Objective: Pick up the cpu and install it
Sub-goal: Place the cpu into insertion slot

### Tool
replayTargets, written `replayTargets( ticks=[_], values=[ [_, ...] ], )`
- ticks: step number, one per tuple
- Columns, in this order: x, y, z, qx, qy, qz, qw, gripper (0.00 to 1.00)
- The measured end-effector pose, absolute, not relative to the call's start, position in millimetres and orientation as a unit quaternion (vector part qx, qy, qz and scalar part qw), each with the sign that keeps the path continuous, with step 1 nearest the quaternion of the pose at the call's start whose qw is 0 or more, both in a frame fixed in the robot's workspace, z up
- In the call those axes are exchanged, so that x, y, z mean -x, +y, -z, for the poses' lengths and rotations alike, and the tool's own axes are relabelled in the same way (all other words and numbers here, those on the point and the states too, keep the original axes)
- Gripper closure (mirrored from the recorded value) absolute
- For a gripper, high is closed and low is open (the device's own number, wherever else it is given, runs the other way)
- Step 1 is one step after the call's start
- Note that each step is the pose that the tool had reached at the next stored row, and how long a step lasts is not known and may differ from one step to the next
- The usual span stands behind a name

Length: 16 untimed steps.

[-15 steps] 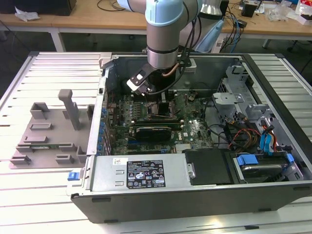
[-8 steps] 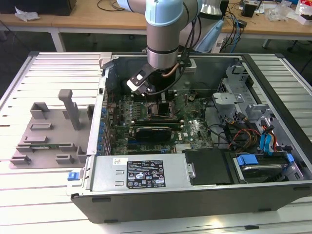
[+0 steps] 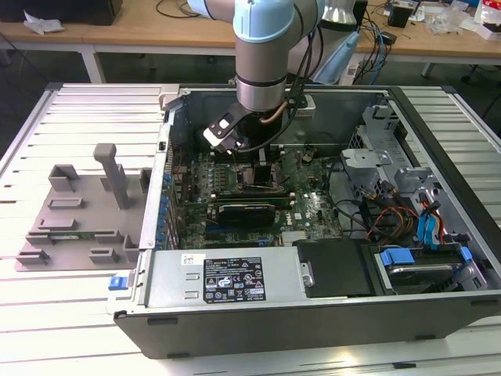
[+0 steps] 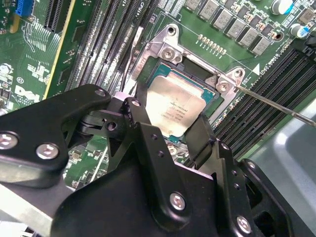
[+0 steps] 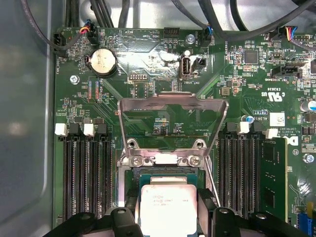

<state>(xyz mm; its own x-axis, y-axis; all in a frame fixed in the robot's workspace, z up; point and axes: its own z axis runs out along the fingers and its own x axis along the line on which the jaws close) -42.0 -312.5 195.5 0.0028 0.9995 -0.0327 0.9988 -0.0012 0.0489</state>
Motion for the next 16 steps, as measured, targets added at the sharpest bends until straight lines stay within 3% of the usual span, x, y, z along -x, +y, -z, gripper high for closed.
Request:
replayTargets(
  ticks=[7, 10, 14, 16],
  values=[
    [41.9, -312.5, -196.8, -0.708, 0.706, -0.006, 0.029, 0.44],
    [42.0, -312.5, -196.9, -0.708, 0.706, -0.006, 0.029, 0.32],
    [42.0, -312.4, -197.1, -0.708, 0.706, -0.018, 0.019, 0.32],
    [42.0, -312.5, -197.1, -0.708, 0.706, -0.018, 0.019, 0.32]
  ],
)
